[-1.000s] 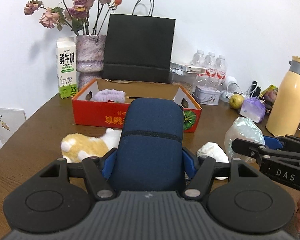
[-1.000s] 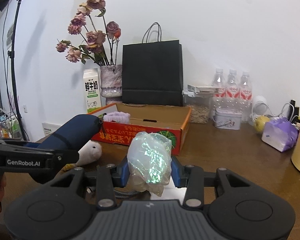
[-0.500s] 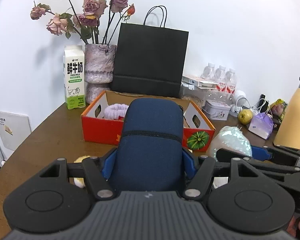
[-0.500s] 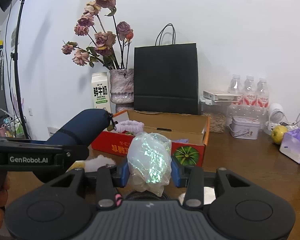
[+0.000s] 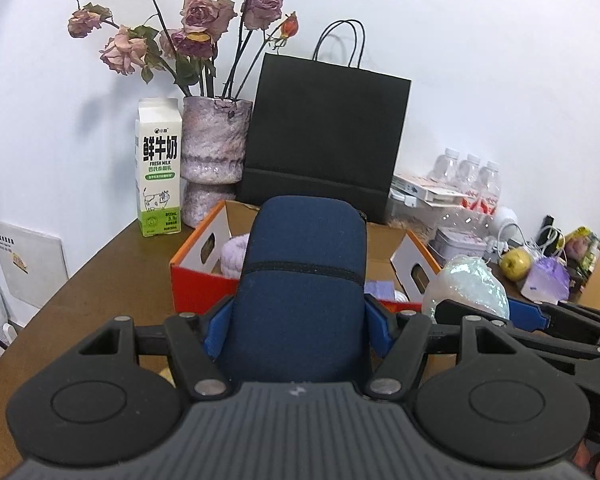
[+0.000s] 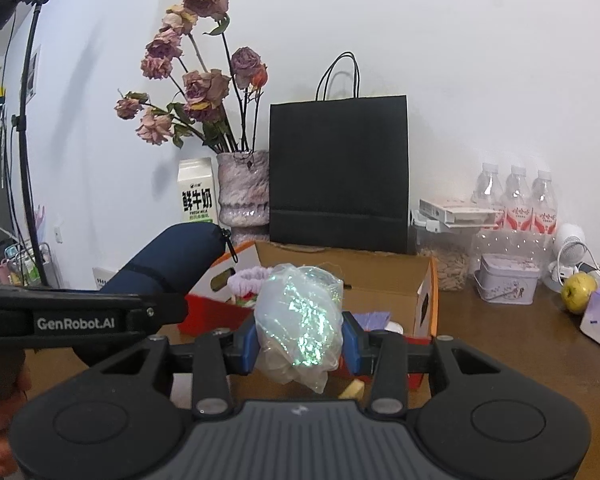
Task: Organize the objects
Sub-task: 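Carry the navy case in the left tool while the right tool carries the plastic bag to the red box, then lower and open the left tool in the box while the right tool releases the plastic bag inside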
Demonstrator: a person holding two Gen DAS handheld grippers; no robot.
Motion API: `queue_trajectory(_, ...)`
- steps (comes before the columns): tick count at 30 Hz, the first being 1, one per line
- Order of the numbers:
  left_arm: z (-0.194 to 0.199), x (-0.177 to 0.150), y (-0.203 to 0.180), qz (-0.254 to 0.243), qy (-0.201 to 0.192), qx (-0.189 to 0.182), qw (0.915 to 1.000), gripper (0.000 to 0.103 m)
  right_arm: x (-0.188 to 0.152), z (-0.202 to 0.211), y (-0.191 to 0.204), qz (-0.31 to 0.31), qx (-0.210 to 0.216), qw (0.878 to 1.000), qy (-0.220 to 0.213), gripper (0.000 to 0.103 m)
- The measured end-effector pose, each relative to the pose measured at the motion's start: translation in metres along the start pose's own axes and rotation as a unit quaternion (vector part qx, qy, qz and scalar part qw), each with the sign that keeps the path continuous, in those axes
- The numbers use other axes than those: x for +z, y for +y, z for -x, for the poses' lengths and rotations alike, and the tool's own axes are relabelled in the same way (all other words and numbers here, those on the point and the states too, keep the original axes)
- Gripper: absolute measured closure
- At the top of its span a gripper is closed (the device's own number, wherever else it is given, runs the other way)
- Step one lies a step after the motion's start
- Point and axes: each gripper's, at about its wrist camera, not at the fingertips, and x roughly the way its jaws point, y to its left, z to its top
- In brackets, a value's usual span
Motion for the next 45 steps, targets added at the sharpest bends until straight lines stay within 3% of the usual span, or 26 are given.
queue_trajectory(10,-0.032,0.021,0.0,0.015,-0.008,0.001,0.9999,0.036,0.012,-0.037,-0.005,-0.01,0.002,1.0,-0.001,0.063)
queue_trajectory(45,-0.132,0.059,0.002,0.031,0.025,0.005,0.9992,0.036,0.034,-0.139,-0.042,-0.036,-0.03,0.999,0.025,0.063)
